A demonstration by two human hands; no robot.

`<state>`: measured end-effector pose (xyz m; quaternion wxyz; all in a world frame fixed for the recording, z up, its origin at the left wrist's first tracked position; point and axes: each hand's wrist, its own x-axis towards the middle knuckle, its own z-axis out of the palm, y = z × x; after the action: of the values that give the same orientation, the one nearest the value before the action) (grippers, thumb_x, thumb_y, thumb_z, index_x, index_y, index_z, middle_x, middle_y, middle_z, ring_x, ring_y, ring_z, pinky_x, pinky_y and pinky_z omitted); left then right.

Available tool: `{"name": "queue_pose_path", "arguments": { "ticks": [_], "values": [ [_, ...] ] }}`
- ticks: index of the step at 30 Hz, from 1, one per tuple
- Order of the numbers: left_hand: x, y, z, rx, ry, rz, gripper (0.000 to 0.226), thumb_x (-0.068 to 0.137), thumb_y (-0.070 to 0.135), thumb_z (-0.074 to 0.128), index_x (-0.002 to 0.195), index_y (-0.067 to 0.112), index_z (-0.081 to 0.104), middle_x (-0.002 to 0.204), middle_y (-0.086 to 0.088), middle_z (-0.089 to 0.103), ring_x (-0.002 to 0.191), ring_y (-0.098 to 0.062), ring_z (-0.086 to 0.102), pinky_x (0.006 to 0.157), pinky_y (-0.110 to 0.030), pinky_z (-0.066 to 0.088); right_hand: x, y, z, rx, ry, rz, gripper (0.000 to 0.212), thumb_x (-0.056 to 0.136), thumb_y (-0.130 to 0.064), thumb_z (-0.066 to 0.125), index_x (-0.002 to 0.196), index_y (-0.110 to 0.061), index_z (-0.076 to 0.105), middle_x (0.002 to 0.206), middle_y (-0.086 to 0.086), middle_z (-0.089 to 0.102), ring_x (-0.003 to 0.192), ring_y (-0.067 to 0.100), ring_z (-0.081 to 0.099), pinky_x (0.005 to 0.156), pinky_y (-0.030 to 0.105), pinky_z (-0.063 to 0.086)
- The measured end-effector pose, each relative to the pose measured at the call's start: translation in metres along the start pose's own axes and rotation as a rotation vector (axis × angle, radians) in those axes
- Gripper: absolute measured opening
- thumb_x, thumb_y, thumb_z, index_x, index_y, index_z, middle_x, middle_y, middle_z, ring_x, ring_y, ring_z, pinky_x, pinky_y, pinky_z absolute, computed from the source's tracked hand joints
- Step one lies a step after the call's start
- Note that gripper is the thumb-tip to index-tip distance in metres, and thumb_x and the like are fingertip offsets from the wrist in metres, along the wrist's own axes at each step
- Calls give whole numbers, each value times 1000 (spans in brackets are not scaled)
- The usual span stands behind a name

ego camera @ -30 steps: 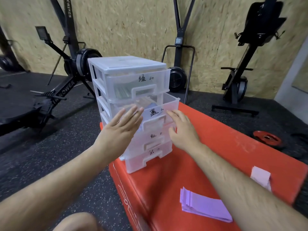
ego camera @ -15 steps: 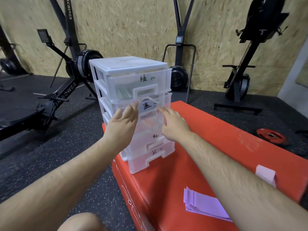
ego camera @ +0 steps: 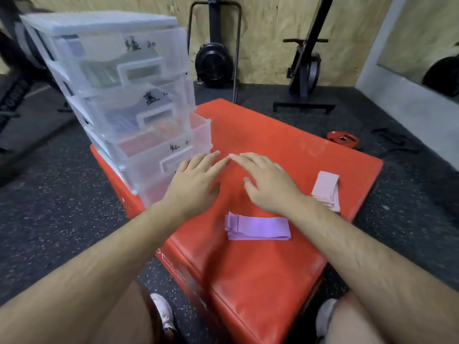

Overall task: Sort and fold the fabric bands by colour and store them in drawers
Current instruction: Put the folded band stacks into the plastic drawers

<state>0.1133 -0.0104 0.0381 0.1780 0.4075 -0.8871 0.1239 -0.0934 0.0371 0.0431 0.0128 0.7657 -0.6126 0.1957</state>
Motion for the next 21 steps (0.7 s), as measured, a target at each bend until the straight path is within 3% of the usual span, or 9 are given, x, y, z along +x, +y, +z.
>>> {"name": "queue_pose_path", "arguments": {
  "ticks": [5, 15, 19, 21],
  "values": [
    [0, 50, 41, -123, -87, 64, 69, 76, 31, 59, 144, 28, 47, 140, 0, 55, 121, -26, 55, 87, -41, 48, -52, 43, 9, 9, -71, 150, 60, 95, -24, 50, 153, -35, 36, 151, -5, 44, 136, 21, 44, 107, 45, 42],
    [70, 159, 97, -258, -177, 208, 72, 84, 38, 53, 152, 30, 33, 148, -2, 46, 130, -28, 47, 95, -43, 43, -98, 127, -10, -39, -74, 534, 53, 97, -31, 47, 149, -33, 41, 145, 1, 48, 132, 29, 45, 108, 47, 40],
    [98, 191, 118, -286, -278, 176, 65, 93, 38, 50, 153, 36, 26, 155, -2, 37, 136, -28, 41, 102, -42, 38, -105, 169, -9, 132, -170, 768, 51, 99, -42, 44, 150, -37, 40, 148, 13, 46, 134, 35, 45, 112, 46, 38],
    [107, 199, 130, -351, -368, 157, 61, 94, 46, 45, 152, 34, 30, 155, -2, 37, 138, -28, 41, 107, -43, 39, -106, 182, -8, 281, -199, 850, 53, 101, -47, 42, 151, -33, 39, 148, 14, 49, 131, 32, 50, 107, 41, 42]
  ]
}}
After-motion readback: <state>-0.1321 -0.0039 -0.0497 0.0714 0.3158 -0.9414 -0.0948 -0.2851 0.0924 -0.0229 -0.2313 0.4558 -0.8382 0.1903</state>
